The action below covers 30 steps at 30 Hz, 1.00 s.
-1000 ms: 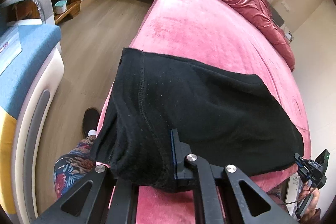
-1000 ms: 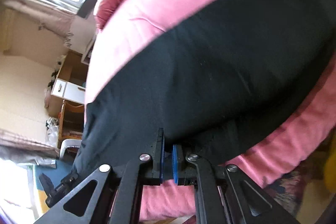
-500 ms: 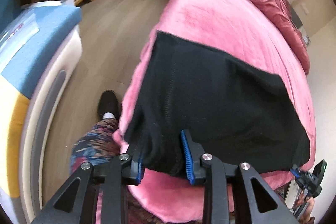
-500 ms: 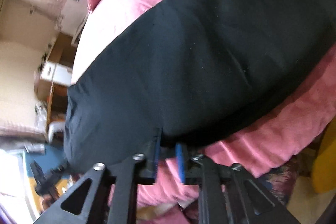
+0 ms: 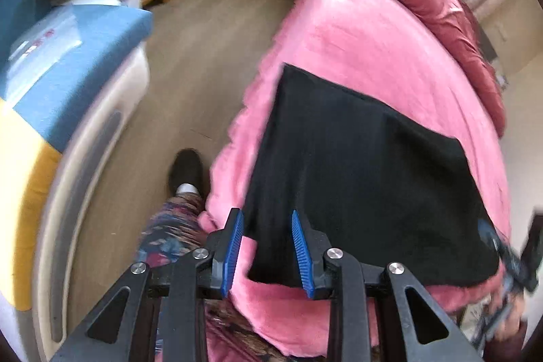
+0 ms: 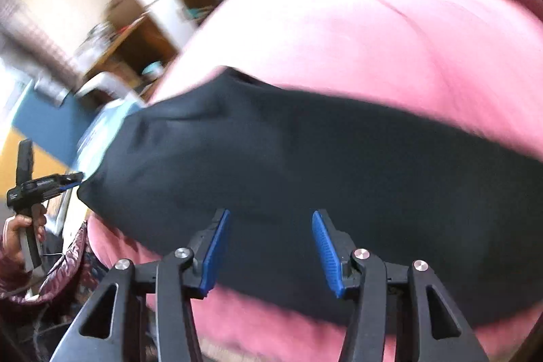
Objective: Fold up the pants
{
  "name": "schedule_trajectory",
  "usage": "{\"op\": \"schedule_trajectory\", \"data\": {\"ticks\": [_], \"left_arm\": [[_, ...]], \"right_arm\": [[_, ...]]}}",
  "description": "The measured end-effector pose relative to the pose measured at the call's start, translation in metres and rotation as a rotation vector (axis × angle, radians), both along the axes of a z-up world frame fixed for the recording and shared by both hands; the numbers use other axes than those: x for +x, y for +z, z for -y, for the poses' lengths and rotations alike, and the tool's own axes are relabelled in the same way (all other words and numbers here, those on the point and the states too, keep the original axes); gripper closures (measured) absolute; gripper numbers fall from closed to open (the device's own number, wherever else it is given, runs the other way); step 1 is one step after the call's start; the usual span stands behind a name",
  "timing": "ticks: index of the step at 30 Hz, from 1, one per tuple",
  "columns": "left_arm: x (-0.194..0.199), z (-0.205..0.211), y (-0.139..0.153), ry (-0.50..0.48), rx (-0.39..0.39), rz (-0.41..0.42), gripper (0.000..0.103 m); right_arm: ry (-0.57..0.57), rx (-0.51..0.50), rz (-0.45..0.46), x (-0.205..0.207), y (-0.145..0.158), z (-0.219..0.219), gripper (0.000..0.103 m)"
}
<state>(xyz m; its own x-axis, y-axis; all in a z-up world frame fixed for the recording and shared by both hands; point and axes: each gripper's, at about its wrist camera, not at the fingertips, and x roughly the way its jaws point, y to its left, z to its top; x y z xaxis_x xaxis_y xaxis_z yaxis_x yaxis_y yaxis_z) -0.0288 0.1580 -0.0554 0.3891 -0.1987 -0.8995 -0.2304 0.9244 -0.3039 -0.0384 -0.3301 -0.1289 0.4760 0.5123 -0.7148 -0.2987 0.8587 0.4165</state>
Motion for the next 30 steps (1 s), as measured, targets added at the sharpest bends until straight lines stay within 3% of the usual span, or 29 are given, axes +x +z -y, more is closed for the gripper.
{"op": "schedule_trajectory", "data": {"ticks": [2,3,7,11,12,15,21,23,24,26,28,30], "left_arm": [[0.002,0.010,-0.003,-0.034,0.033,-0.002,0.073],[0.002,0.012,-0.003,-0.070,0.147,0.075,0.073],[0.005,0.015,0.000,-0.085,0.149,0.104,0.078],[0.012,0.016,0.006,-0.098,0.137,0.127,0.079],[0.014,0.017,0.006,-0.104,0.140,0.130,0.079],[0.018,0.021,0.005,-0.127,0.161,0.145,0.079],[0.028,0.026,-0.002,-0.141,0.170,0.133,0.079],[0.029,0.026,-0.002,-0.147,0.167,0.128,0.079],[0.030,0.027,-0.003,-0.149,0.166,0.128,0.079],[0.032,0.029,-0.002,-0.161,0.156,0.141,0.083],[0.036,0.030,0.001,-0.177,0.148,0.162,0.083],[0.041,0.030,0.000,-0.177,0.160,0.159,0.084]], "right_arm": [[0.039,-0.044,0.061,0.023,0.010,-0.036,0.048],[0.065,-0.065,0.090,0.036,0.015,-0.053,0.045],[0.116,-0.237,0.182,0.073,0.019,-0.101,0.042],[0.152,-0.385,0.204,0.099,0.010,-0.120,0.045],[0.150,-0.376,0.194,0.106,0.010,-0.120,0.045],[0.093,-0.153,0.116,0.125,0.018,-0.091,0.040],[0.098,-0.282,0.065,0.155,-0.008,-0.106,0.039],[0.122,-0.305,0.057,0.160,-0.015,-0.112,0.072],[0.125,-0.317,0.058,0.162,-0.019,-0.113,0.080],[0.119,-0.312,0.075,0.163,-0.017,-0.112,0.084],[0.061,-0.277,0.109,0.167,-0.012,-0.104,0.092],[-0.026,-0.241,0.081,0.177,-0.014,-0.093,0.093]]}}
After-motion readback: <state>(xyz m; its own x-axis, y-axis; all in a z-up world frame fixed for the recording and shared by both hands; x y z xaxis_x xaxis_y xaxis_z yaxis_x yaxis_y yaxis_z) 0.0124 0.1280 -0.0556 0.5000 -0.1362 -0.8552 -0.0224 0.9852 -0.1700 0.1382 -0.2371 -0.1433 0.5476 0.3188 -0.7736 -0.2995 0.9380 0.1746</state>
